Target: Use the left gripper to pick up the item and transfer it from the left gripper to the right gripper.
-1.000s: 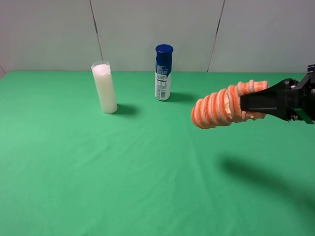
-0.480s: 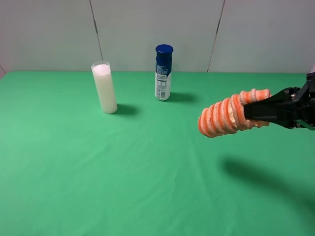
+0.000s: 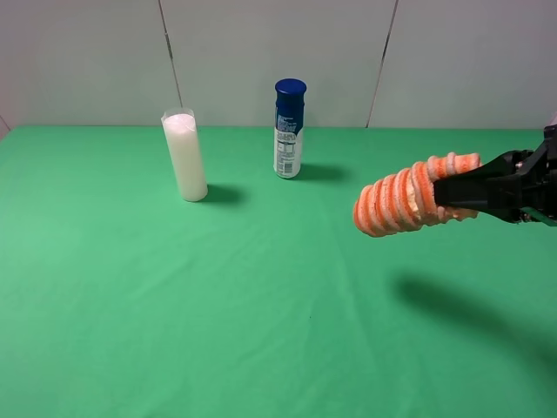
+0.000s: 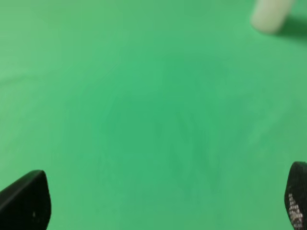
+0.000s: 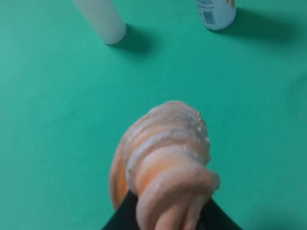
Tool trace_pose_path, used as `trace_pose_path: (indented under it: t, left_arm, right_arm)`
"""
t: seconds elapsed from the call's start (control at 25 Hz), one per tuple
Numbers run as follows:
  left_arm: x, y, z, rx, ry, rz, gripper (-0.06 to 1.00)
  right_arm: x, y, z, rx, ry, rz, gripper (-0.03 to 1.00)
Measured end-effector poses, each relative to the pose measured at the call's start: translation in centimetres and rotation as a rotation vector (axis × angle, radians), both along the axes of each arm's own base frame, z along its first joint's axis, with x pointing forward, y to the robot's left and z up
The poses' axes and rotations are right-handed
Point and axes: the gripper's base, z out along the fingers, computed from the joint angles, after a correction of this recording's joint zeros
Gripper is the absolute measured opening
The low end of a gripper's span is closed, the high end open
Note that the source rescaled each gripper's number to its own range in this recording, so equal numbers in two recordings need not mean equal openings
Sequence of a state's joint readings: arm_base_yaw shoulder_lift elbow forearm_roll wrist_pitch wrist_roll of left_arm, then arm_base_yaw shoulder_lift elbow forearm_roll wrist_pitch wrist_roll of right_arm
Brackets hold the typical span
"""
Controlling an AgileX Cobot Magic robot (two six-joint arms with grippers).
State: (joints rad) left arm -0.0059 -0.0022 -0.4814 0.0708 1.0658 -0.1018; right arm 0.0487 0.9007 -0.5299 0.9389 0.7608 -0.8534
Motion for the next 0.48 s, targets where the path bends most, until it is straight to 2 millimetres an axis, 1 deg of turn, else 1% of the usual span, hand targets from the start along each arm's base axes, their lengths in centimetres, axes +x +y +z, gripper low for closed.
trace_pose_path:
  t: [0.28, 0.48]
  left_arm:
    - [0.0, 0.1, 0.0, 0.014, -0.001, 0.035, 0.97]
    - [0.0, 0.2, 0.0, 0.021, -0.001, 0.039, 0.97]
  right_arm:
    - [0.3, 0.0, -0.3, 0.028, 0.049, -0.038, 0.01]
    - [2.0, 0.1, -1.6, 0.035, 0.157, -0.055, 0.01]
